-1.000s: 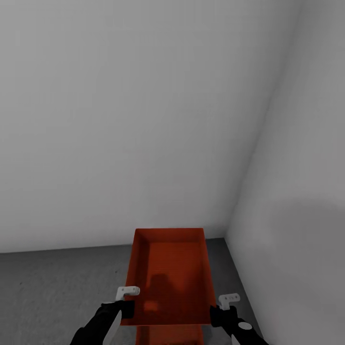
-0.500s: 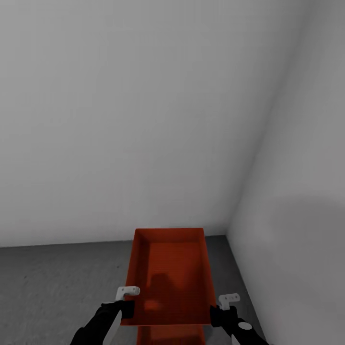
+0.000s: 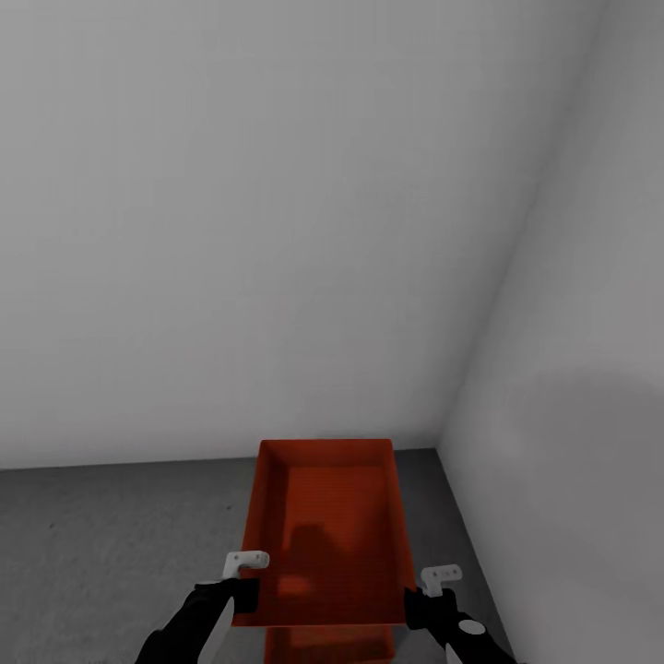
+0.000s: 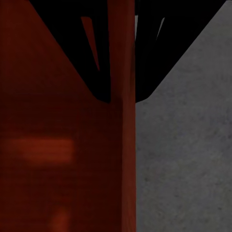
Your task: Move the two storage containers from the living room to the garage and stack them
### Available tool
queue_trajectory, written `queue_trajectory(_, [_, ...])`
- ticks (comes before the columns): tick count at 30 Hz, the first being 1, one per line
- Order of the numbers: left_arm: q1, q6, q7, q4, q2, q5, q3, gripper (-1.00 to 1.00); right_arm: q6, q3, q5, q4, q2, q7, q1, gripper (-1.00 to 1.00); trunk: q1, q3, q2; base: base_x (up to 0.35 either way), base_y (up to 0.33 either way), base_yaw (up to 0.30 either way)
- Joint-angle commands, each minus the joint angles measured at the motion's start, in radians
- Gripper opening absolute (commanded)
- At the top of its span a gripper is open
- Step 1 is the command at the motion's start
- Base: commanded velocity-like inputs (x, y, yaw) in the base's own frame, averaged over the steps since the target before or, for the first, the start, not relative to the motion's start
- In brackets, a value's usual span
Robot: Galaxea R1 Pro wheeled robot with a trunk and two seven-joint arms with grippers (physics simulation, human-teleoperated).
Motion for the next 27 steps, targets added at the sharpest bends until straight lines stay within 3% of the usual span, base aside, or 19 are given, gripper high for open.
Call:
queue_trajectory(1, [-0.001,0.009,0.005,-0.002,-0.002,-0.012,0.028,-1.0,-0.004,0.058,0.001,-0.002,-0.001,0.003,0.001,-1.0,0.0,-0.002,-0.002,0.0,-0.079,0.001])
queue_trajectory(10, [-0.001,0.009,0.005,-0.002,-0.001,-0.012,0.028,-1.0,-0.004,0.058,0.001,-0.002,-0.001,0.003,0.001,-1.0,0.0,-0.002,-0.002,0.0,-0.142,0.0])
queue_trajectory(27, [-0.001,0.009,0.005,-0.002,-0.001,-0.012,0.028,-1.0,-0.004,0.058,0.001,-0.002,-0.001,0.003,0.001,-1.0,0.0,-0.016,-0.002,0.0,-0.007,0.047])
